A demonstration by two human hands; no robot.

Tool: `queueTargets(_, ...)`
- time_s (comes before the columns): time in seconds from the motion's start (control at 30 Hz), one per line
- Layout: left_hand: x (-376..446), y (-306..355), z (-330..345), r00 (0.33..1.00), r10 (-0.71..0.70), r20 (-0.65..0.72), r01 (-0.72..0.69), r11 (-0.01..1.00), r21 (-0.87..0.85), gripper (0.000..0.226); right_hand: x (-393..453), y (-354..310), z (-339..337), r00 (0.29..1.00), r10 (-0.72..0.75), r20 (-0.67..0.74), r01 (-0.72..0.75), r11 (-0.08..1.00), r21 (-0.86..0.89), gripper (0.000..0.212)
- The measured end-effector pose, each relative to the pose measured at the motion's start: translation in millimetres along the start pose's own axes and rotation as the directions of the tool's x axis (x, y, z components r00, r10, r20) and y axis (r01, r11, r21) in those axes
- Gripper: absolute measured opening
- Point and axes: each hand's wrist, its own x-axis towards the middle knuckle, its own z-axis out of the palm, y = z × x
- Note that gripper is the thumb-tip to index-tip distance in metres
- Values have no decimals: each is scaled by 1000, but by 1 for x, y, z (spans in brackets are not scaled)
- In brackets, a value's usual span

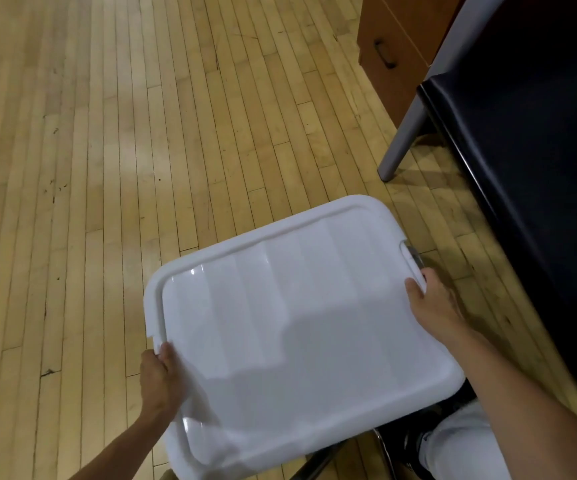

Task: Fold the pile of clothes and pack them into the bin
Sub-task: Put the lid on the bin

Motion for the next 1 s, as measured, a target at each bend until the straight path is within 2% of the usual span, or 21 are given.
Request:
queueTargets(0.07, 0, 3, 1, 1000, -5, 11, 5, 1000, -22, 70, 0, 2, 1, 999, -6, 41, 6, 1000, -17, 52)
queueTargets(0.17, 6, 3, -2, 999, -30, 24, 31, 998, -53, 95, 5, 5, -1, 996, -14, 83, 16, 1000, -21, 56)
queueTargets(0.27, 13, -1, -3, 999, -49, 7, 49, 998, 33, 115, 16, 12, -4, 990, 14, 141, -6, 998, -58, 58)
queueTargets(0.37, 4, 15, -7, 997, -74, -4, 74, 987, 140, 108, 23, 13, -5, 986, 30, 167, -43, 996, 72, 59)
queueTargets(0.47, 6, 13, -11, 997, -45, 59, 43, 998, 42, 101, 27, 11, -9, 992, 69, 103, -91, 972, 218, 73)
queueTargets(0.53, 9, 9, -13, 993, -46, 112, 53, 997, -58, 100, 28, 9, -12, 997, 75, 19, -77, 986, 147, 85)
queueTargets(0.6, 8, 8, -17, 994, -41, 100, 52, 993, -105, 94, 28, 6, -15, 998, 43, -43, -40, 996, 79, 84)
queueTargets(0.67, 10, 9, -19, 998, -42, 55, 47, 993, -104, 84, 25, 0, -14, 999, -14, -49, 17, 998, 55, 62)
queueTargets(0.73, 13, 7, -21, 999, -35, 31, 38, 994, -98, 86, 24, -2, -11, 999, -31, -42, 33, 999, 38, 52)
queueTargets(0.83, 20, -2, -19, 992, -74, 98, 84, 992, -98, 89, 23, -2, -6, 999, 6, 32, -8, 997, 79, 55)
queueTargets(0.9, 25, -8, -14, 991, -60, 122, 73, 992, -105, 90, 24, -4, -2, 998, 21, 66, -23, 999, 35, 57)
queueTargets(1.0, 23, -2, -10, 995, -38, 94, 47, 994, -100, 84, 26, -5, 5, 1000, 22, 4, -22, 996, -85, 58)
